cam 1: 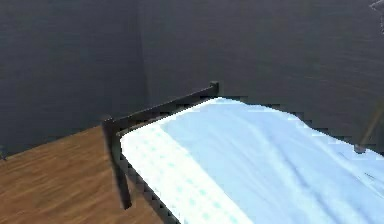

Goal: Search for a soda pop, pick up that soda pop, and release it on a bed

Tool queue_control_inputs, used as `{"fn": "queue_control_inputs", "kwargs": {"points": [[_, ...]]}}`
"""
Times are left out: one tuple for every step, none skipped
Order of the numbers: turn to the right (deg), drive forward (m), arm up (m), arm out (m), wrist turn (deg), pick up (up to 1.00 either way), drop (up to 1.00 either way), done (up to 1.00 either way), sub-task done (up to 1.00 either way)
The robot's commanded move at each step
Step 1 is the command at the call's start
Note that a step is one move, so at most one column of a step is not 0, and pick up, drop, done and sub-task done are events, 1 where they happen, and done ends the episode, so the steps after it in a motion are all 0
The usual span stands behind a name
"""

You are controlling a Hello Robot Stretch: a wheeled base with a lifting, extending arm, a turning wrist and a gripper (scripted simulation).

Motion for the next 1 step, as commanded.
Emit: {"fn": "queue_control_inputs", "kwargs": {"points": [[-45.0, 0.00, 0.00, 0.00, 0.0, 0.00, 0.00, 0.00, 0.00]]}}
